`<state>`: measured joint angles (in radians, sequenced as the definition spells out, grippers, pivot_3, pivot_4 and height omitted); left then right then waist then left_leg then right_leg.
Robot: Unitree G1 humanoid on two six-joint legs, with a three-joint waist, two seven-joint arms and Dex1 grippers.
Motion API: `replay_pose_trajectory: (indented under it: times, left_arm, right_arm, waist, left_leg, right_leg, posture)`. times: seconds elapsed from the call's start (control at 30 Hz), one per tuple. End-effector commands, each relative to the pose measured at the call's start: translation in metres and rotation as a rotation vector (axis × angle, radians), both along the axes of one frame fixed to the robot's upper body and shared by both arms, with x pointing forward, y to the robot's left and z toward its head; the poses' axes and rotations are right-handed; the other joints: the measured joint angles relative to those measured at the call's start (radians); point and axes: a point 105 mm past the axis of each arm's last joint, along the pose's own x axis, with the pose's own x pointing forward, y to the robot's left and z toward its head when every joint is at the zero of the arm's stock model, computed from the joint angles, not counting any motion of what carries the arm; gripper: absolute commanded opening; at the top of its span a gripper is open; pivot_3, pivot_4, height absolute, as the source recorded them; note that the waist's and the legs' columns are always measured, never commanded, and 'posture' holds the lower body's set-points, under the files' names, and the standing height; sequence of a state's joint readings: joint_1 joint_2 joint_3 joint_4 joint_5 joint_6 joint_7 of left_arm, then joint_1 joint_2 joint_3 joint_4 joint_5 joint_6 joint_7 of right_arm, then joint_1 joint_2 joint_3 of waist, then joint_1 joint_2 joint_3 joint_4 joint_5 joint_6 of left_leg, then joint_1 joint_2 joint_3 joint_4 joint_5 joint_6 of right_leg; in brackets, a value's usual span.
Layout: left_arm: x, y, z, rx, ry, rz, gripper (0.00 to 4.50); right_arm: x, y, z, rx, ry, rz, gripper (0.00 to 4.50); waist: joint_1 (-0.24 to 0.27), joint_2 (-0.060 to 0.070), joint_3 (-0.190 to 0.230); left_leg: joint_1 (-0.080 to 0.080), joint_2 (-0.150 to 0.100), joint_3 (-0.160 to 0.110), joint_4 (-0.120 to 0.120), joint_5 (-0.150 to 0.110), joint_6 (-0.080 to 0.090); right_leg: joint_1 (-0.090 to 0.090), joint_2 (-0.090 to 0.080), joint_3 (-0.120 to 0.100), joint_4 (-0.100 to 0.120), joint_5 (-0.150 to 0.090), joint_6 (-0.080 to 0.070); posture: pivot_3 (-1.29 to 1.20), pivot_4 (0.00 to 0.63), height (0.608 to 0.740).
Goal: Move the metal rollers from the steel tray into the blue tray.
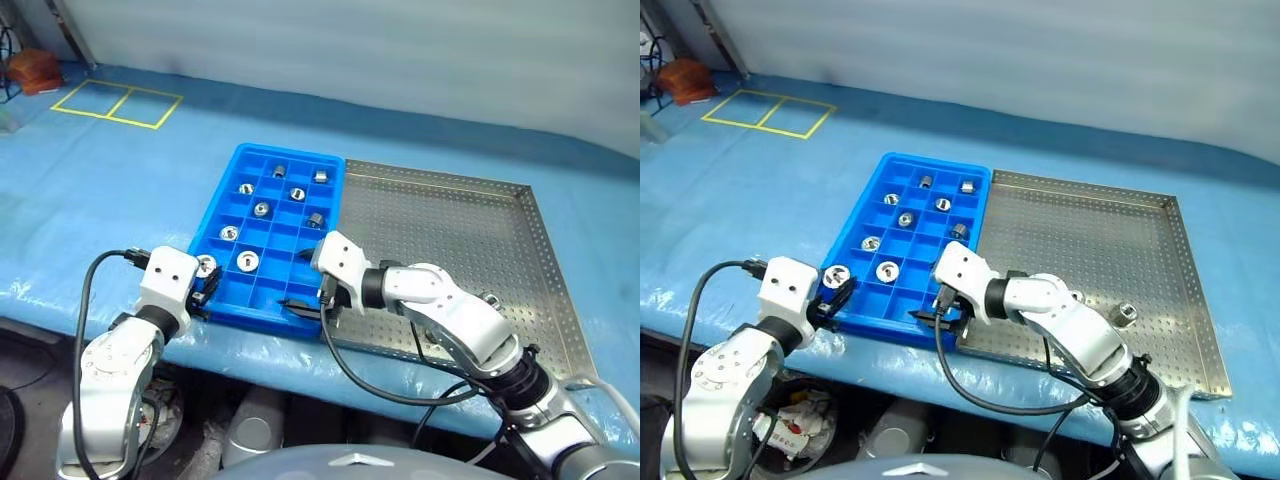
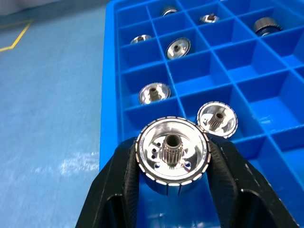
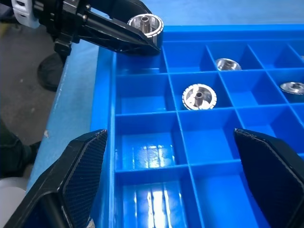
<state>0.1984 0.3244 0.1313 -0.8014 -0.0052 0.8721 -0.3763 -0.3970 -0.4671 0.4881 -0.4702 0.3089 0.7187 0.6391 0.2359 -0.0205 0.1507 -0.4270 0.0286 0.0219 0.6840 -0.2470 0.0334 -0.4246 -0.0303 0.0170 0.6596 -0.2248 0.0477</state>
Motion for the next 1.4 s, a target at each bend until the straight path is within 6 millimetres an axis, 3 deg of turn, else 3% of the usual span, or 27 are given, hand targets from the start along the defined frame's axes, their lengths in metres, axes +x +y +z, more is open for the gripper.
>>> replay_pose_trajectory:
  times: [0.03,0.27,0.53,0.8,1.0,1.27,1.4]
  left_arm:
    - [-0.001,-0.002,0.005,0.001,-0.02,0.014,1.69]
    - [0.003,-0.001,-0.002,-0.006,0.023,0.011,1.69]
    - [0.018,-0.015,0.002,-0.038,0.015,-0.072,1.69]
    - [0.029,-0.026,0.008,-0.056,0.012,-0.15,1.69]
    - [0.034,-0.03,0.009,-0.045,0.021,-0.193,1.69]
    - [0.036,-0.016,0.021,-0.056,-0.051,-0.114,4.29]
    - [0.034,-0.013,0.024,-0.062,-0.069,-0.088,4.46]
  right_arm:
    - [-0.002,0.004,0.011,0.029,-0.046,0.028,4.5]
    - [-0.004,-0.001,0.01,0.038,-0.036,0.0,4.5]
    - [-0.004,-0.007,0.011,0.056,-0.035,-0.06,4.5]
    - [-0.007,-0.021,0.012,0.069,-0.033,-0.152,4.5]
    - [-0.011,-0.034,0.011,0.071,-0.025,-0.231,4.5]
    - [-0.014,-0.045,0.009,0.078,-0.005,-0.285,4.5]
    - [-0.013,-0.044,0.009,0.073,-0.002,-0.27,4.5]
  waist:
    - [0.023,0.0,0.0]
    - [0.086,0.001,0.0]
    - [0.122,0.001,-0.001]
    - [0.113,0.001,-0.001]
    - [0.071,0.001,-0.001]
    - [-0.017,0.001,0.0]
    - [-0.047,0.001,0.0]
  left_leg:
    - [0.0,0.0,0.0,0.0,0.0,0.0]
    - [-0.001,0.001,0.001,0.0,0.0,-0.001]
    - [-0.001,0.0,0.002,0.0,-0.001,-0.002]
    - [-0.003,0.0,0.004,0.0,-0.001,-0.003]
    - [-0.004,0.0,0.004,0.0,-0.001,-0.003]
    - [-0.004,0.0,0.0,-0.001,-0.001,-0.003]
    - [-0.003,0.001,-0.001,-0.001,-0.001,-0.003]
  right_leg:
    - [-0.001,0.0,0.0,0.0,0.0,0.0]
    - [-0.004,0.0,-0.002,0.0,0.0,-0.001]
    - [-0.005,0.0,-0.004,-0.001,-0.001,-0.001]
    - [-0.005,0.0,-0.005,-0.001,-0.001,-0.002]
    - [-0.004,0.001,-0.005,-0.002,-0.002,-0.003]
    - [-0.001,0.001,-0.005,-0.001,-0.002,-0.004]
    - [0.0,0.001,-0.005,-0.001,-0.002,-0.004]
  posture:
    - [0.48,0.15,0.74]
    - [0.46,0.15,0.74]
    - [0.41,0.15,0.74]
    - [0.32,0.15,0.74]
    - [0.26,0.15,0.74]
    - [0.29,0.15,0.74]
    - [0.31,0.15,0.74]
